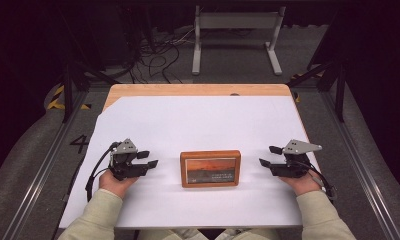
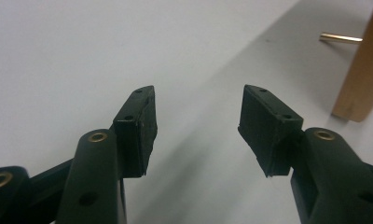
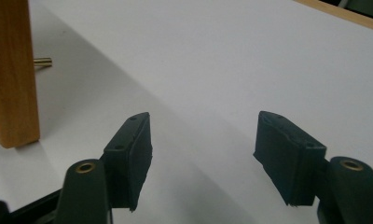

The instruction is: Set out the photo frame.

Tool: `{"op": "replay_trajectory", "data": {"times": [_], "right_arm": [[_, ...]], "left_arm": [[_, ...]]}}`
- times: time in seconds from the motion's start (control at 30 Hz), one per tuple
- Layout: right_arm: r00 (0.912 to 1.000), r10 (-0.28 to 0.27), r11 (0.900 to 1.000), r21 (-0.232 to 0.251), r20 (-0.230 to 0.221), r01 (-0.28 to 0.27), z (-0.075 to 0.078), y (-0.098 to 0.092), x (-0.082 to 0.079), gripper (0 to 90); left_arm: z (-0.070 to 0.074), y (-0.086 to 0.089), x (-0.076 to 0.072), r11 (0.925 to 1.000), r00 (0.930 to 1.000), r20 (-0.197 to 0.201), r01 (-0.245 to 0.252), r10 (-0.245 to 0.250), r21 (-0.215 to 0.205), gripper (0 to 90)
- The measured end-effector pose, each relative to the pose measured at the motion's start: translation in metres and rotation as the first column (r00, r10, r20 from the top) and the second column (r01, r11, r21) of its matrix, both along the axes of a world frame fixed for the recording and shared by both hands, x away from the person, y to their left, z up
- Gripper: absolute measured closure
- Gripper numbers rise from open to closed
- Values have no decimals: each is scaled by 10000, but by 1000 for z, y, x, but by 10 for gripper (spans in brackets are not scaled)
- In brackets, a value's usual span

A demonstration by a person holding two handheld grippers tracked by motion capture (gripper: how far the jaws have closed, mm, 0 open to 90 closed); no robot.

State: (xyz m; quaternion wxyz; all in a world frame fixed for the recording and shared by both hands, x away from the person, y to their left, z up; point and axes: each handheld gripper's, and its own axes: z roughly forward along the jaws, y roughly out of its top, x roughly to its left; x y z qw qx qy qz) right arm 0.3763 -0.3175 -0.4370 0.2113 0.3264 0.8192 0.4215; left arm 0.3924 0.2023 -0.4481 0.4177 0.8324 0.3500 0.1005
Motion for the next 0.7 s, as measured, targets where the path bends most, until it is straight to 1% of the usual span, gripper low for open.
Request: {"op": "replay_trajectory", "data": {"times": [0.03,0.17,0.2,0.3,0.4,0.43,0.53,0.7], "right_arm": [[10000,0,10000,0,0,0,0,0,0,361],[9995,-205,9998,-67,-222,204,-5,0,3,349],[9991,-278,9996,-88,-317,275,-7,0,3,348],[9986,-337,9994,-137,-401,332,-8,0,4,342],[9986,-371,9992,-149,-388,365,-8,0,4,338],[9984,-404,9991,-114,-384,400,-8,0,4,331],[9980,-472,9989,-98,-414,468,-8,-1,4,328],[9972,-587,9983,-64,-458,585,-8,-1,4,289]], "left_arm": [[0,0,0,10000,10000,0,0,0,0,461],[-4,-2,3,9998,9995,-276,-177,178,30,450],[-4,-1,4,9998,9995,-253,-174,174,25,443],[-4,-1,4,9997,9990,-375,-243,243,-4,438],[-4,-1,4,9993,9980,-513,-363,363,12,435],[-4,-1,5,9992,9982,-438,-397,399,50,435],[-4,-1,5,9991,9982,-423,-422,426,90,431],[-4,0,5,9986,9972,-528,-526,529,67,420]]}}
